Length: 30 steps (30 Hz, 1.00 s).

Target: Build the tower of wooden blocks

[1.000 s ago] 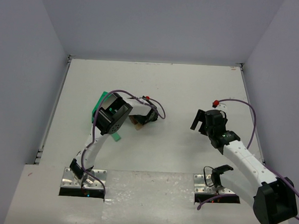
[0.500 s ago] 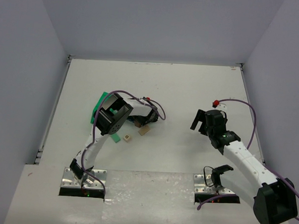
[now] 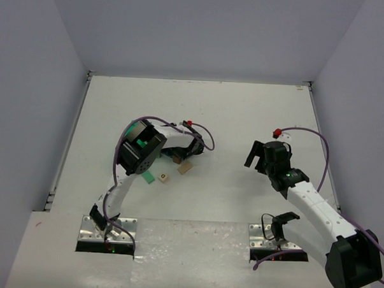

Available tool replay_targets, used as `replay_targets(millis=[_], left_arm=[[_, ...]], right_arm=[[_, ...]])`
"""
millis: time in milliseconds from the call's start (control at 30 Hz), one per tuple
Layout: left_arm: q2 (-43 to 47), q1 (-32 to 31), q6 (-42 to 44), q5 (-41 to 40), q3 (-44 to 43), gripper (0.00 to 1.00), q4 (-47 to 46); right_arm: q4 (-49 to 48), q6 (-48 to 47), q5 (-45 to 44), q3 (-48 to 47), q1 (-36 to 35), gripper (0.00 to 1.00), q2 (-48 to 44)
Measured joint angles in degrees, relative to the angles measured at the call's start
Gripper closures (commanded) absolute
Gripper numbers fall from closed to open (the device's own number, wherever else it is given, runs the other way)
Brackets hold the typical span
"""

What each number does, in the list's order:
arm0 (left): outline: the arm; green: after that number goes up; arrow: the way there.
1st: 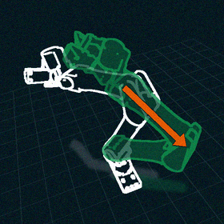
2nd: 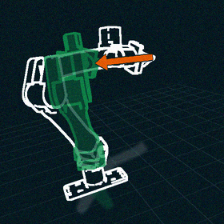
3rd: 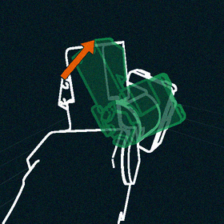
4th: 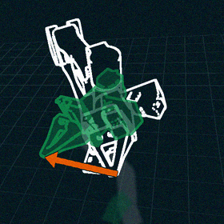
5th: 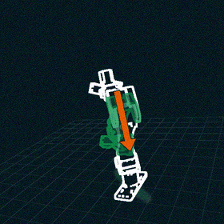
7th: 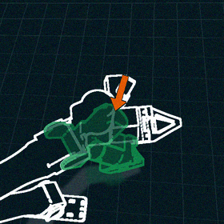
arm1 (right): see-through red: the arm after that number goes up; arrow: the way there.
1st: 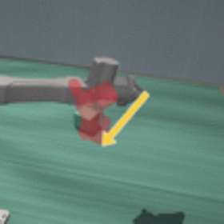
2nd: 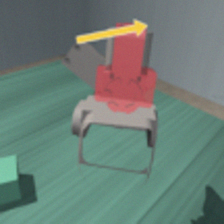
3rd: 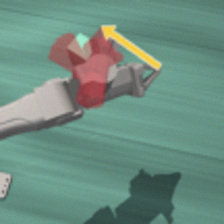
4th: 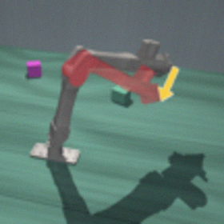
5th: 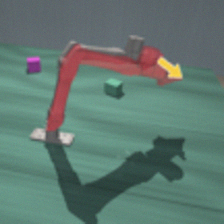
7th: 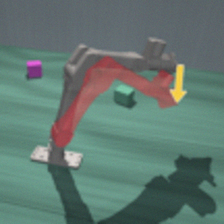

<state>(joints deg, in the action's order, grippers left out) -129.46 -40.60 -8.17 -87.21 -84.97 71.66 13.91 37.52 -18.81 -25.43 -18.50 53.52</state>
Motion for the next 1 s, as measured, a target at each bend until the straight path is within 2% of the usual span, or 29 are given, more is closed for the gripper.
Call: replay_targets(millis=[367,767,867,1000], left_arm=[[15.8,0.0,-17.1,2.8,1.8,1.00,2.2],[25.5,1.4,-46.9,5.3,0.3,1.00,3.1],[31.7,5.2,-52.7,9.1,0.2,1.00,1.5],[39.4,13.9,-56.6,15.5,2.4,1.00,-5.0]], right_arm=[[0.5,0.0,0.0,0.0,0.0,0.01,-2.9],[0.5,0.0,0.0,0.0,0.0,0.01,-3.2],[0.5,0.0,0.2,0.0,0.0,0.01,-2.9],[0.5,0.0,0.7,0.0,0.0,0.01,-2.6]])
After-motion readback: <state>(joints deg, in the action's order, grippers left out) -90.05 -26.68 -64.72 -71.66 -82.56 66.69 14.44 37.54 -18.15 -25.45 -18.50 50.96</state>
